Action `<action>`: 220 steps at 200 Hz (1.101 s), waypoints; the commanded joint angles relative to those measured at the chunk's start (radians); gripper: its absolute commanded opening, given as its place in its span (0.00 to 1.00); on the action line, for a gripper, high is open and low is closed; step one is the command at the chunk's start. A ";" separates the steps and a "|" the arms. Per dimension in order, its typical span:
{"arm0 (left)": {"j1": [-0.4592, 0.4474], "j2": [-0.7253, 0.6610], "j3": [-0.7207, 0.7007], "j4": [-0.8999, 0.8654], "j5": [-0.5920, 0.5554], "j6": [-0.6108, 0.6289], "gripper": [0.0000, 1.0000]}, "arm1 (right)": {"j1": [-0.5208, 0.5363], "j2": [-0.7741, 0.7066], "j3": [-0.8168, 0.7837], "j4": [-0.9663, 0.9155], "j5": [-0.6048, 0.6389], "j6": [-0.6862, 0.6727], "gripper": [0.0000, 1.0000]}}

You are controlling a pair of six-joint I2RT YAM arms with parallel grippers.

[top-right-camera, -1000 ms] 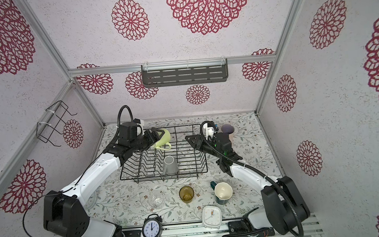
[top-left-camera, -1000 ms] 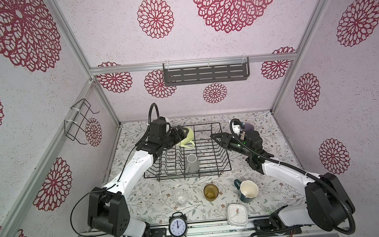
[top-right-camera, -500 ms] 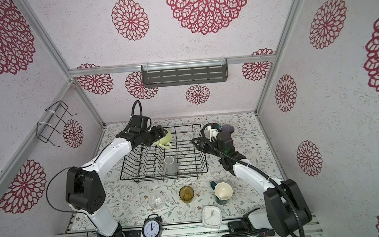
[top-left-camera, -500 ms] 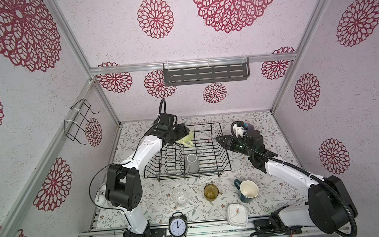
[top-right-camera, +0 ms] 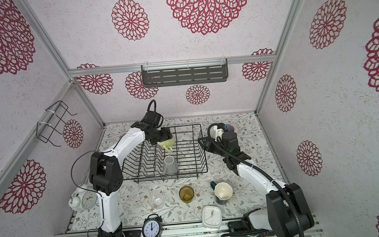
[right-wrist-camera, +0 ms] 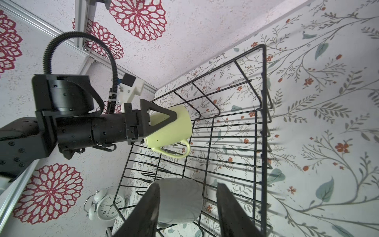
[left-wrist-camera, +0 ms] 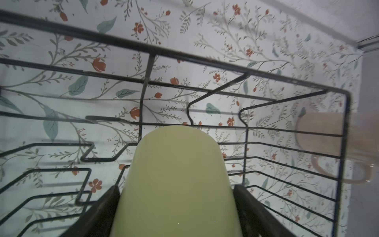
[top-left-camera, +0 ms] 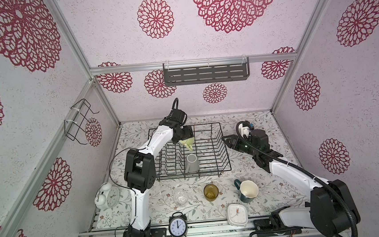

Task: Load cups into a dish rack
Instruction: Place the cup upside down at the dish rack.

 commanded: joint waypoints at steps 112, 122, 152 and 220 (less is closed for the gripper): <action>-0.029 0.157 0.233 -0.173 -0.063 0.144 0.60 | -0.017 -0.011 0.028 -0.033 -0.014 -0.021 0.49; -0.031 0.166 0.241 -0.180 -0.058 0.147 0.62 | -0.018 -0.013 0.028 -0.035 -0.012 -0.021 0.48; -0.032 0.174 0.247 -0.176 -0.050 0.154 0.68 | -0.018 -0.015 0.028 -0.034 -0.009 -0.021 0.48; -0.032 0.185 0.271 -0.156 -0.062 0.174 0.78 | -0.021 -0.009 0.039 -0.039 -0.011 -0.021 0.48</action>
